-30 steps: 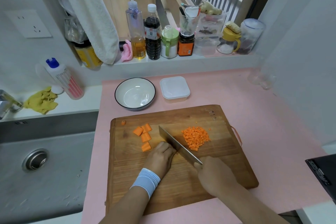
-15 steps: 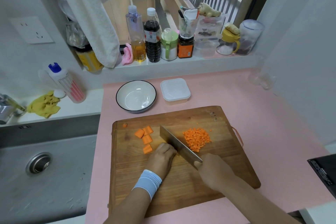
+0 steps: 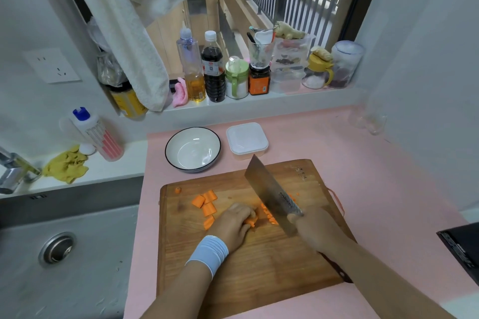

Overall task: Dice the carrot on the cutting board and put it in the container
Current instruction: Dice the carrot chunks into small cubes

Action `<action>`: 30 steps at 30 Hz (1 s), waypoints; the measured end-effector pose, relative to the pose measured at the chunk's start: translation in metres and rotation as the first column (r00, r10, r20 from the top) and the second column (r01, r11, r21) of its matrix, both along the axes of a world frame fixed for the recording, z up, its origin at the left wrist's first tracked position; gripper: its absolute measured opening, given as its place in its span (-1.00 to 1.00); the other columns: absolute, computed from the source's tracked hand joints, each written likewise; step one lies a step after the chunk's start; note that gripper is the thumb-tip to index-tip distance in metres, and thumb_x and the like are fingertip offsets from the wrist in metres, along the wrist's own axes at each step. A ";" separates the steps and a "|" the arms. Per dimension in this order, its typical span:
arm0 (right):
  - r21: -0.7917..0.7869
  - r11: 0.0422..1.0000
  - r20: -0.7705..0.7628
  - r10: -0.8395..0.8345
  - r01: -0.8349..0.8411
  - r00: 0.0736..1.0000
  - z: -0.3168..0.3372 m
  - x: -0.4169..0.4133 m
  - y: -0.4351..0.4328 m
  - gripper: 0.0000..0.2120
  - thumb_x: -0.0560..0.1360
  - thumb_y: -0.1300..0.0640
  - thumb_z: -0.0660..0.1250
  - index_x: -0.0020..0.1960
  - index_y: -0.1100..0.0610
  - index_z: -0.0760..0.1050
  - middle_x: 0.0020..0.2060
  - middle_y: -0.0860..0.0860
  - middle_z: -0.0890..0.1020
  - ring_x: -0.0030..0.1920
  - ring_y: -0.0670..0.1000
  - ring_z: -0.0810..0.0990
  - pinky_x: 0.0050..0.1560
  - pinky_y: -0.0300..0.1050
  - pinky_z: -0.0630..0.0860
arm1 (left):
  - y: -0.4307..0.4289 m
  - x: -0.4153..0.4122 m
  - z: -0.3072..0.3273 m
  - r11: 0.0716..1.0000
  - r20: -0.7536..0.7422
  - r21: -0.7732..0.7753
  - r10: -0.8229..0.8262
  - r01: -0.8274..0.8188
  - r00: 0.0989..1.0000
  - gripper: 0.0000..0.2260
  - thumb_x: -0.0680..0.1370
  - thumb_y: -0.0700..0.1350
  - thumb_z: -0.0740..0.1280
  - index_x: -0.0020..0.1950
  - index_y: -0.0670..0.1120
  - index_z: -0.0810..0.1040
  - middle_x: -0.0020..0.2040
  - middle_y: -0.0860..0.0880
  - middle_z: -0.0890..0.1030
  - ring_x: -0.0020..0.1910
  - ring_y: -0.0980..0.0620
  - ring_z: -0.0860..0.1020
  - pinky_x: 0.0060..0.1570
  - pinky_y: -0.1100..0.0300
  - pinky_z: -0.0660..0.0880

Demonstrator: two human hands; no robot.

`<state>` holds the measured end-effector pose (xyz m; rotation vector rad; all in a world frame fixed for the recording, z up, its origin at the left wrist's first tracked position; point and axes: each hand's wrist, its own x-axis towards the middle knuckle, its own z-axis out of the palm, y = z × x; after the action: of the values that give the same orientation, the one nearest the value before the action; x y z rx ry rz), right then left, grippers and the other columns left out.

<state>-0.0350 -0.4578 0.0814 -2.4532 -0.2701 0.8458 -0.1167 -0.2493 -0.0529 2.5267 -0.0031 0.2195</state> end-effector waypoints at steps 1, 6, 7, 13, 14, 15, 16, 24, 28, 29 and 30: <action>-0.005 1.000 0.007 0.002 -0.002 1.000 -0.001 0.001 0.000 -0.80 0.64 0.00 0.22 -0.08 0.06 0.52 -0.20 0.07 0.64 -0.27 0.00 0.59 -0.35 -0.18 0.41 | 0.000 0.001 0.000 1.000 -0.006 0.005 0.002 -0.002 1.000 -0.86 0.52 -0.19 0.33 0.02 0.02 0.49 0.14 0.06 0.55 0.19 0.15 0.44 0.21 0.23 0.42; -0.043 0.999 0.042 0.033 -0.031 0.999 -0.014 -0.005 -0.003 -0.74 0.65 -0.06 0.19 -0.08 0.04 0.55 -0.23 0.00 0.63 -0.22 0.00 0.61 -0.27 -0.12 0.45 | -0.008 -0.002 -0.003 0.988 0.020 0.059 0.143 -0.144 0.989 -0.85 0.52 -0.05 0.38 0.05 -0.03 0.52 0.02 0.06 0.53 0.10 0.09 0.41 0.09 0.25 0.41; -0.053 0.998 0.052 0.040 -0.037 0.998 -0.016 -0.008 -0.002 -0.72 0.65 -0.06 0.19 -0.12 0.03 0.55 -0.24 0.00 0.62 -0.21 0.02 0.61 -0.24 -0.10 0.46 | -0.010 -0.005 -0.004 0.981 0.019 0.070 0.182 -0.183 0.983 -0.80 0.51 0.00 0.39 0.09 -0.02 0.52 0.04 0.06 0.52 0.10 0.09 0.41 0.08 0.29 0.38; -0.159 0.983 0.128 0.113 -0.092 0.985 -0.024 -0.028 0.003 -0.68 0.65 -0.08 0.16 -0.24 -0.01 0.44 -0.27 -0.08 0.58 -0.22 0.01 0.56 -0.25 -0.10 0.39 | -0.004 -0.023 -0.006 0.988 0.116 0.005 0.155 -0.157 0.981 -0.75 0.46 -0.14 0.34 0.14 -0.05 0.54 0.14 0.05 0.51 0.17 0.11 0.40 0.21 0.28 0.37; -0.163 0.982 0.136 0.114 -0.091 0.984 -0.025 -0.030 0.003 -0.68 0.65 -0.09 0.16 -0.23 -0.01 0.45 -0.27 -0.08 0.59 -0.22 0.00 0.57 -0.27 -0.11 0.39 | 0.000 -0.024 -0.007 0.992 0.122 0.001 0.125 -0.126 0.985 -0.75 0.44 -0.22 0.36 0.11 -0.05 0.56 0.14 0.05 0.52 0.18 0.10 0.42 0.21 0.30 0.37; -0.164 0.982 0.141 0.116 -0.092 0.983 -0.025 -0.032 0.004 -0.68 0.65 -0.09 0.15 -0.23 -0.01 0.45 -0.27 -0.09 0.59 -0.23 -0.01 0.57 -0.28 -0.11 0.39 | 0.004 -0.024 -0.009 0.995 0.129 0.009 0.093 -0.094 0.987 -0.75 0.44 -0.27 0.38 0.08 -0.06 0.58 0.11 0.04 0.54 0.16 0.10 0.44 0.21 0.33 0.37; -0.164 0.982 0.144 0.121 -0.097 0.982 -0.025 -0.033 0.005 -0.68 0.65 -0.09 0.15 -0.22 -0.02 0.45 -0.27 -0.09 0.59 -0.23 -0.02 0.56 -0.29 -0.12 0.39 | 0.007 -0.023 -0.010 0.998 0.138 0.024 0.062 -0.066 0.988 -0.78 0.45 -0.29 0.40 0.05 -0.07 0.60 0.08 0.03 0.57 0.14 0.10 0.46 0.19 0.36 0.38; -0.165 0.975 0.174 0.180 -0.152 0.968 -0.029 -0.043 0.006 -0.72 0.65 -0.09 0.14 -0.18 -0.08 0.48 -0.29 -0.13 0.56 -0.26 -0.04 0.52 -0.29 -0.13 0.35 | 0.005 -0.018 -0.012 0.995 0.203 0.097 -0.002 -0.018 0.979 -0.79 0.55 -0.10 0.25 -0.07 -0.09 0.69 -0.08 0.02 0.63 0.00 0.09 0.53 -0.13 0.19 0.57; -0.149 0.980 0.163 0.158 -0.135 0.974 -0.031 -0.044 0.005 -0.73 0.65 -0.09 0.15 -0.17 -0.08 0.48 -0.27 -0.13 0.58 -0.25 -0.07 0.53 -0.27 -0.13 0.37 | 0.000 -0.022 -0.010 0.996 0.166 0.089 0.016 -0.031 0.986 -0.80 0.49 -0.12 0.29 0.00 -0.10 0.67 -0.02 0.02 0.60 0.06 0.09 0.51 -0.07 0.16 0.57; -0.147 0.980 0.165 0.156 -0.132 0.974 -0.032 -0.043 0.005 -0.73 0.65 -0.09 0.15 -0.17 -0.08 0.48 -0.27 -0.12 0.58 -0.25 -0.06 0.53 -0.26 -0.13 0.38 | -0.001 -0.023 -0.009 0.996 0.164 0.079 0.026 -0.040 0.986 -0.81 0.48 -0.11 0.31 0.00 -0.10 0.67 -0.02 0.02 0.59 0.06 0.09 0.51 -0.08 0.17 0.57; -0.147 0.980 0.173 0.158 -0.133 0.972 -0.033 -0.043 0.005 -0.73 0.65 -0.09 0.14 -0.17 -0.08 0.48 -0.28 -0.12 0.57 -0.25 -0.06 0.53 -0.26 -0.12 0.38 | -0.002 -0.023 -0.009 0.996 0.167 0.075 0.034 -0.047 0.985 -0.82 0.47 -0.10 0.33 0.00 -0.09 0.67 -0.02 0.03 0.58 0.06 0.09 0.51 -0.10 0.16 0.57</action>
<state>-0.0784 -0.4530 0.0482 -2.6691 -0.4808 0.7175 -0.1398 -0.2515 -0.0623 2.5812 -0.0265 0.4542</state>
